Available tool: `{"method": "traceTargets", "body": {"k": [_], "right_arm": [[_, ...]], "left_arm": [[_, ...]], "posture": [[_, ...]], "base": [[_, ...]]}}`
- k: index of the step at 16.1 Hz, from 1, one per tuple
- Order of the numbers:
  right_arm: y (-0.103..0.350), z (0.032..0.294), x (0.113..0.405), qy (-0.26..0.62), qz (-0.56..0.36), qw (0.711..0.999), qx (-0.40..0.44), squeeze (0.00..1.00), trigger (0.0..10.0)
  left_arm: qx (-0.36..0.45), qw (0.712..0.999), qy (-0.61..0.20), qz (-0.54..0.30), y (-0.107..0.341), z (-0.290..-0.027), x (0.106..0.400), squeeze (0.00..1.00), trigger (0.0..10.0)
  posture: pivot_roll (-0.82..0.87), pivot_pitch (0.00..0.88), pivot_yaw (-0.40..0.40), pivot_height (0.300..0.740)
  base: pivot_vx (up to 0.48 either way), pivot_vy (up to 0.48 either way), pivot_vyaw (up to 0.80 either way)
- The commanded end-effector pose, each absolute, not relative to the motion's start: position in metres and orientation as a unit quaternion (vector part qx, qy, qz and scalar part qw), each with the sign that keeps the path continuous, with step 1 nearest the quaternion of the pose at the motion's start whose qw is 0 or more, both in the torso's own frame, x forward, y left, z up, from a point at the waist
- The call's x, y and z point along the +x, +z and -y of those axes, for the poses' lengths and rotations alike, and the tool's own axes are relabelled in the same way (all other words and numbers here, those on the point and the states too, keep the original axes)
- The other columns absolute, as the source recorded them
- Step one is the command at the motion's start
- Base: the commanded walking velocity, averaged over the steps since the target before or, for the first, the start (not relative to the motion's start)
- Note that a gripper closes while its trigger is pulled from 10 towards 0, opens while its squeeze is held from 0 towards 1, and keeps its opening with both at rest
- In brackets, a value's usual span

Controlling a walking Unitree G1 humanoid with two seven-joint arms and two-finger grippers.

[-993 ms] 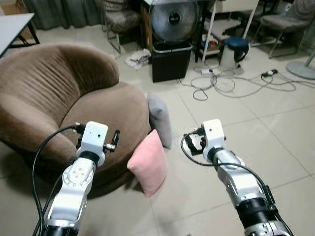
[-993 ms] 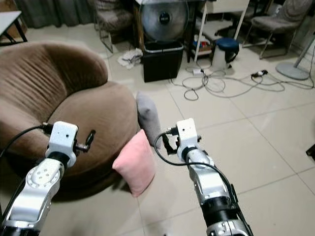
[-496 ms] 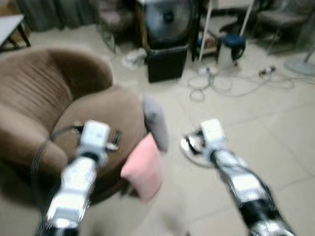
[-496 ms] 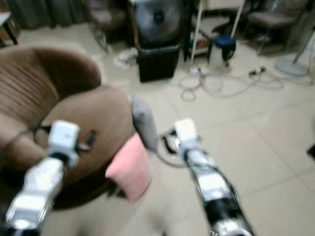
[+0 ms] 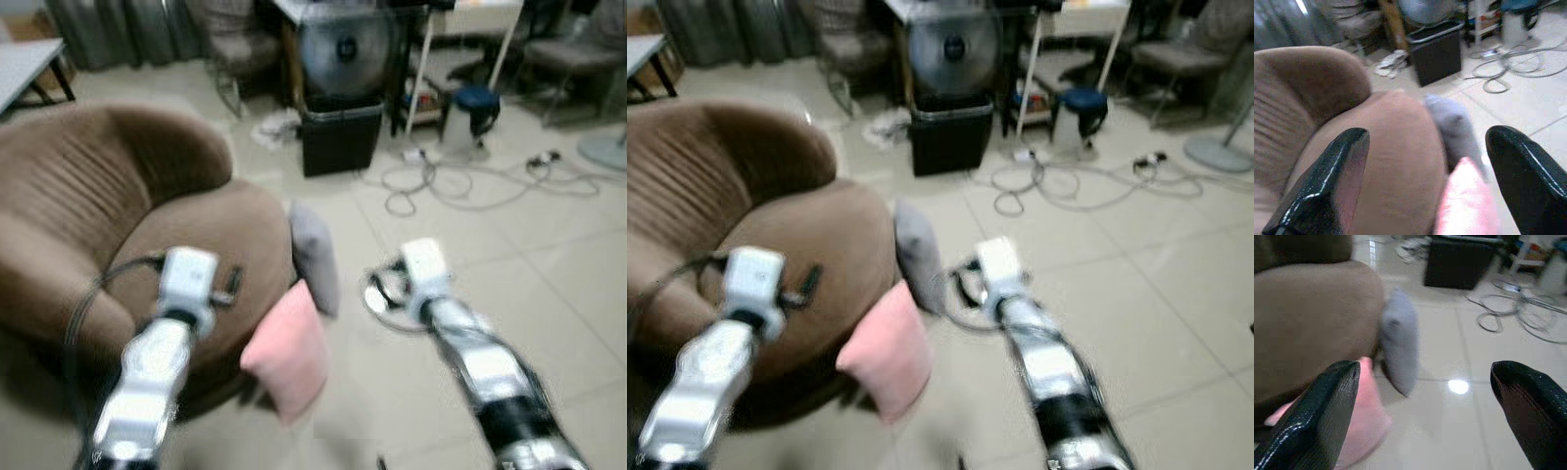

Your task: Move the pillow to the sofa from floor

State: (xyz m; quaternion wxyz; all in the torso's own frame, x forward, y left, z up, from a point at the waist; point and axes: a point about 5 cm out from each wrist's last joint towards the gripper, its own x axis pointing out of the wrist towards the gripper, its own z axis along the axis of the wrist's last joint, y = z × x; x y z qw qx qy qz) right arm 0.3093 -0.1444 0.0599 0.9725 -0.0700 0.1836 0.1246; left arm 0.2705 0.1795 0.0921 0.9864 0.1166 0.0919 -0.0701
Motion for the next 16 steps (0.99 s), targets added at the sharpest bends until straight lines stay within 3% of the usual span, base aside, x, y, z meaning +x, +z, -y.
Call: {"method": "traceTargets", "body": {"k": [1, 5, 16], "right_arm": [[0.0650, 0.1324, 0.3118, 0.146, -0.169, 0.972, -0.069, 0.00, 10.0], [0.0641, 0.1321, 0.3115, 0.148, -0.171, 0.972, -0.071, 0.00, 10.0], [0.0618, 0.1344, 0.3113, 0.140, -0.176, 0.972, -0.066, 0.00, 10.0]], "left_arm": [[0.124, 0.987, -0.057, -0.089, 0.0946, -0.1897, 0.2704, 0.00, 10.0], [0.125, 0.987, -0.057, -0.089, 0.0946, -0.1900, 0.2702, 0.00, 10.0], [0.126, 0.986, -0.061, -0.088, 0.0945, -0.1886, 0.2712, 0.00, 10.0]], "posture": [[0.06, 0.000, 0.015, 0.740], [0.06, 0.000, 0.015, 0.740], [0.06, 0.000, 0.015, 0.740]], "base": [[0.285, 0.000, 0.00], [0.284, 0.000, 0.77], [0.285, 0.000, 0.00]]}}
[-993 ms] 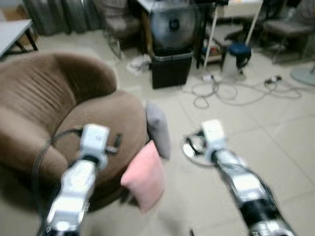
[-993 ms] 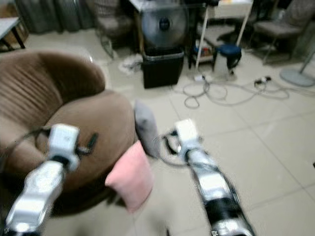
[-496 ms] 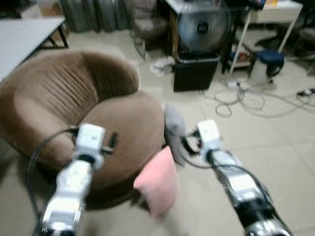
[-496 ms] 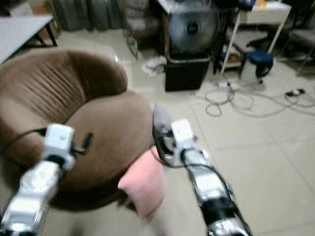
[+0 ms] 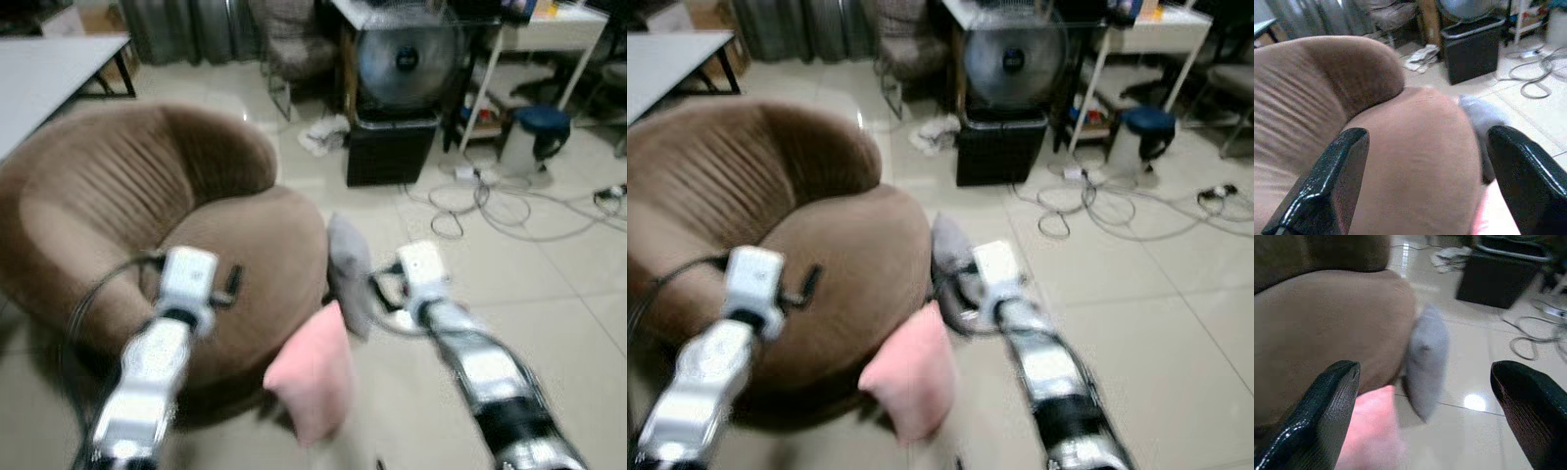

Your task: Move the pillow to the sofa from floor

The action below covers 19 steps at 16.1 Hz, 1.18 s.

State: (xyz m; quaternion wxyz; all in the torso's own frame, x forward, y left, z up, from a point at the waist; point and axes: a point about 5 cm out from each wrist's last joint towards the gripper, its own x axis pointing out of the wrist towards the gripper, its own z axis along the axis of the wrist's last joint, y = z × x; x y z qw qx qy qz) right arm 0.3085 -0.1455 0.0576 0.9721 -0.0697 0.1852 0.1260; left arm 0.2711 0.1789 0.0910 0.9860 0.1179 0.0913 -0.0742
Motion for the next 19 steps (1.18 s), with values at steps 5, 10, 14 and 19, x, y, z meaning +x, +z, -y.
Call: {"method": "traceTargets", "body": {"k": [5, 10, 14, 19], "right_arm": [[0.0615, 0.1336, 0.3115, 0.141, -0.176, 0.972, -0.065, 0.00, 10.0], [0.0606, 0.1326, 0.3106, 0.141, -0.176, 0.972, -0.065, 0.00, 10.0], [0.0602, 0.1330, 0.3098, 0.141, -0.176, 0.972, -0.065, 0.00, 10.0], [0.0602, 0.1328, 0.3094, 0.140, -0.177, 0.972, -0.064, 0.00, 10.0]], "left_arm": [[0.126, 0.986, -0.064, -0.087, 0.0948, -0.1877, 0.2714, 0.00, 10.0], [0.127, 0.986, -0.066, -0.087, 0.0944, -0.1880, 0.2703, 0.00, 10.0], [0.127, 0.986, -0.067, -0.088, 0.0941, -0.1874, 0.2698, 0.00, 10.0], [0.127, 0.986, -0.067, -0.090, 0.0937, -0.1875, 0.2694, 0.00, 10.0]], "posture": [[0.07, 0.000, 0.011, 0.740], [0.06, 0.000, 0.014, 0.740], [0.07, 0.000, 0.015, 0.740], [0.07, 0.000, 0.016, 0.740]], "base": [[0.284, 0.000, 0.00], [0.286, 0.000, 0.00], [0.285, 0.000, 0.00], [0.285, 0.000, 0.00]]}}
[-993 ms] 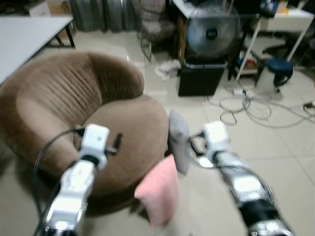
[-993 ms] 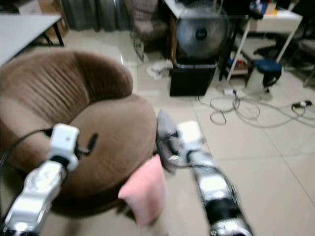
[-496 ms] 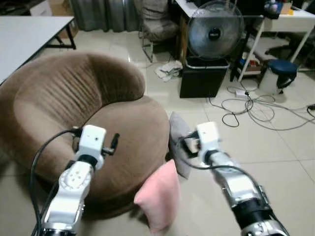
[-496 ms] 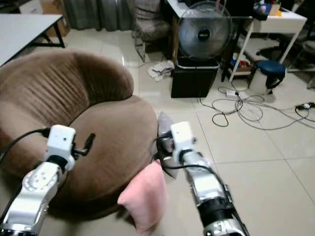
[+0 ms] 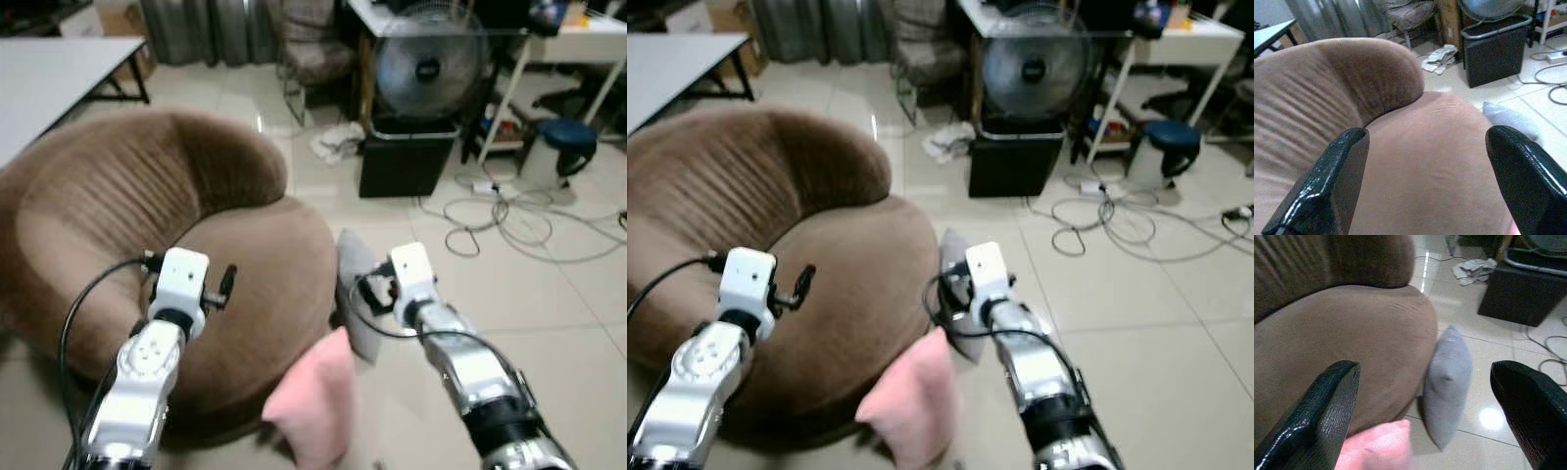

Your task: Move the pillow to the sofa from floor

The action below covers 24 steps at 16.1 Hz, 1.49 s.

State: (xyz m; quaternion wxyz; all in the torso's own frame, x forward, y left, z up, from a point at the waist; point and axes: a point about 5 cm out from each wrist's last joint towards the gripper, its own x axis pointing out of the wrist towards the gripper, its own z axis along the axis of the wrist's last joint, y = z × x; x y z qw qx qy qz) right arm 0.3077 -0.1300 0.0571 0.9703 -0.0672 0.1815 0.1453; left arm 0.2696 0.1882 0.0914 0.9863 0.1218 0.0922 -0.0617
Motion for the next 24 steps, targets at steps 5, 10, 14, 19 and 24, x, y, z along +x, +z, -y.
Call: {"method": "traceTargets", "body": {"k": [5, 10, 14, 19, 24], "right_arm": [[0.0596, 0.1337, 0.3089, 0.136, -0.178, 0.973, -0.062, 0.00, 10.0], [0.0593, 0.1342, 0.3093, 0.133, -0.182, 0.972, -0.060, 0.00, 10.0], [0.0596, 0.1345, 0.3102, 0.133, -0.183, 0.972, -0.061, 0.00, 10.0], [0.0598, 0.1346, 0.3104, 0.132, -0.182, 0.972, -0.062, 0.00, 10.0], [0.0601, 0.1347, 0.3110, 0.132, -0.182, 0.972, -0.063, 0.00, 10.0]], "left_arm": [[0.126, 0.986, -0.064, -0.085, 0.0946, -0.1875, 0.2699, 0.00, 10.0], [0.127, 0.986, -0.064, -0.087, 0.0943, -0.1874, 0.2708, 0.00, 10.0], [0.127, 0.986, -0.064, -0.088, 0.0940, -0.1870, 0.2715, 0.00, 10.0], [0.127, 0.986, -0.065, -0.088, 0.0939, -0.1866, 0.2717, 0.00, 10.0], [0.127, 0.986, -0.065, -0.089, 0.0936, -0.1865, 0.2722, 0.00, 10.0]], "posture": [[0.06, 0.000, 0.019, 0.740], [0.06, 0.000, 0.017, 0.740], [0.06, 0.000, 0.016, 0.740], [0.06, 0.000, 0.016, 0.740], [0.06, 0.000, 0.016, 0.740]], "base": [[0.053, 0.000, 0.00], [0.000, 0.000, 0.00], [0.000, 0.000, 0.00], [0.000, 0.000, 0.00], [0.000, 0.000, 0.00]]}}
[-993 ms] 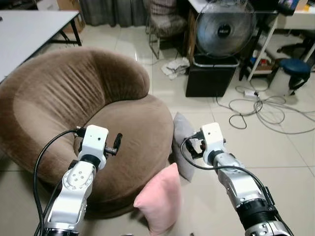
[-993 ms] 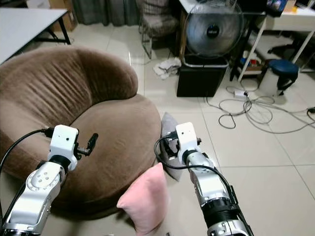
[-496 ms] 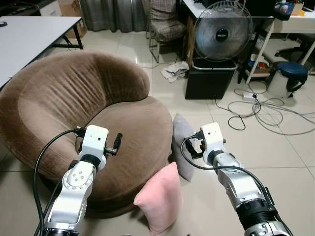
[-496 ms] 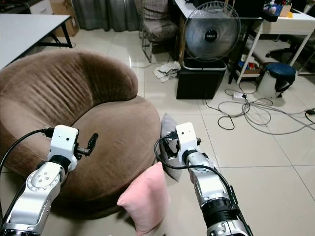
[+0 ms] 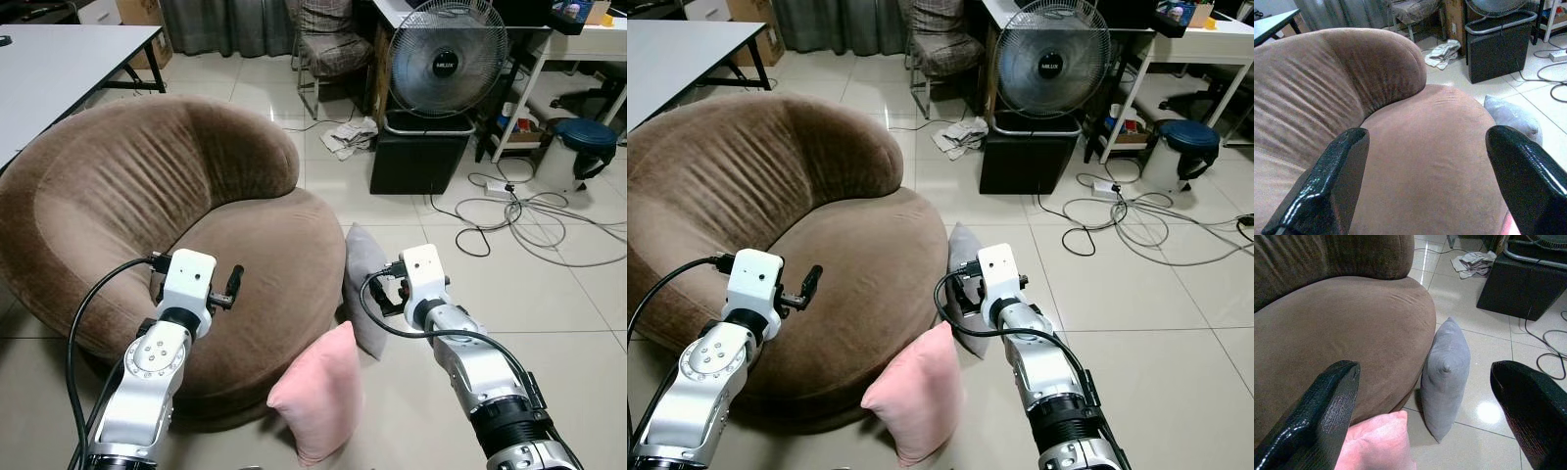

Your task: Move the pillow to the sofa from floor

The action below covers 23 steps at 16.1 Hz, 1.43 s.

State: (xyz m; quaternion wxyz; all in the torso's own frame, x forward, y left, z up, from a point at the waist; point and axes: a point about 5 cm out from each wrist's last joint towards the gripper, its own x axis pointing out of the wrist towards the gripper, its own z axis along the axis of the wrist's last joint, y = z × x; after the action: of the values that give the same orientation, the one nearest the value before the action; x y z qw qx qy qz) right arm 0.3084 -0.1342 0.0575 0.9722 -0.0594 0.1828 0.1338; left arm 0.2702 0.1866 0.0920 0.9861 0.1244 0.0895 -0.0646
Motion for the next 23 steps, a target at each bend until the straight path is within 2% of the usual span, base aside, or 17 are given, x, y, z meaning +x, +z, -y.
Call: {"method": "traceTargets", "body": {"k": [1, 5, 17, 21, 23], "right_arm": [[0.060, 0.135, 0.311, 0.132, -0.182, 0.972, -0.063, 0.00, 10.0], [0.060, 0.135, 0.310, 0.131, -0.183, 0.972, -0.063, 0.00, 10.0], [0.056, 0.143, 0.290, 0.121, -0.196, 0.971, -0.064, 0.00, 10.0], [0.057, 0.156, 0.281, 0.097, -0.198, 0.973, -0.068, 0.00, 10.0], [0.063, 0.163, 0.287, 0.062, -0.177, 0.980, -0.062, 0.00, 10.0]], "left_arm": [[0.127, 0.986, -0.065, -0.089, 0.093, -0.186, 0.272, 0.00, 10.0], [0.126, 0.986, -0.065, -0.090, 0.093, -0.186, 0.271, 0.00, 10.0], [0.126, 0.982, -0.085, -0.113, 0.083, -0.179, 0.258, 0.00, 10.0], [0.123, 0.982, -0.095, -0.111, 0.084, -0.173, 0.252, 0.00, 10.0], [0.128, 0.981, -0.106, -0.105, 0.087, -0.171, 0.257, 0.00, 10.0]], "posture": [[0.06, 0.000, 0.017, 0.740], [0.06, 0.000, 0.018, 0.736], [0.02, 0.000, 0.032, 0.651], [0.02, 0.000, 0.020, 0.651], [0.03, 0.000, 0.016, 0.651]], "base": [[0.000, 0.000, 0.00], [0.000, 0.000, 0.00], [0.000, 0.000, 0.00], [0.000, 0.000, 0.00], [0.000, 0.000, 0.00]]}}
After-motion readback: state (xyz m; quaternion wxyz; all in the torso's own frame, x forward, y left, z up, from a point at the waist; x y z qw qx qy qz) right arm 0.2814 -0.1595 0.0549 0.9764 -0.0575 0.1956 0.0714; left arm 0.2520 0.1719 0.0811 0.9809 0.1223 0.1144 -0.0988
